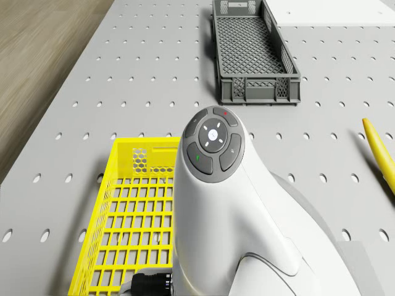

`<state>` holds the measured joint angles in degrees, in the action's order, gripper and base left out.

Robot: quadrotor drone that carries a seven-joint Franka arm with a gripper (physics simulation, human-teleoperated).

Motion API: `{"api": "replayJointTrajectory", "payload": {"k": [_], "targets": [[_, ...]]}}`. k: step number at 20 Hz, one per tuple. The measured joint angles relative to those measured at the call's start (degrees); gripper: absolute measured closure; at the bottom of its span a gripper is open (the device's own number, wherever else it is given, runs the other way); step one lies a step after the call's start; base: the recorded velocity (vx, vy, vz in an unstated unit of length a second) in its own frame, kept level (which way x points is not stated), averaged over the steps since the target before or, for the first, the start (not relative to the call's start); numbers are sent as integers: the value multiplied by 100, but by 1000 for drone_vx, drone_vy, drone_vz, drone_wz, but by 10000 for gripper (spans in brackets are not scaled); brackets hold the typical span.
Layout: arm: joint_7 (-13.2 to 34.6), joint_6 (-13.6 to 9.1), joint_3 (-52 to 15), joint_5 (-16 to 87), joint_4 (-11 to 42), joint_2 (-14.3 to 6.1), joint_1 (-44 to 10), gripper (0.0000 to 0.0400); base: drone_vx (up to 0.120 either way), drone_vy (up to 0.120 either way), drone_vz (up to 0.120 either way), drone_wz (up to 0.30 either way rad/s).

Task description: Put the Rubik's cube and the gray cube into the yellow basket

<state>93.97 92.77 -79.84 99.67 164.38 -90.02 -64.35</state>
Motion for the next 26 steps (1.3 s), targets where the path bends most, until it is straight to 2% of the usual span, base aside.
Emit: {"api": "replayJointTrajectory", "payload": {"k": [10, 13, 19, 23, 26], "targets": [[3, 19, -5, -11, 0, -21, -4, 0, 120, -120, 0, 0], [4, 24, -6, -13, -1, -26, -5, 0, 27, -120, 0, 0], [5, 33, -7, -17, -1, -36, -6, 0, 120, -120, 0, 0], [6, 39, -8, -19, -1, -42, -8, 0, 10, -120, 0, 0], [6, 42, -9, -21, -1, -46, -8, 0, 0, -120, -93, 0]]}}
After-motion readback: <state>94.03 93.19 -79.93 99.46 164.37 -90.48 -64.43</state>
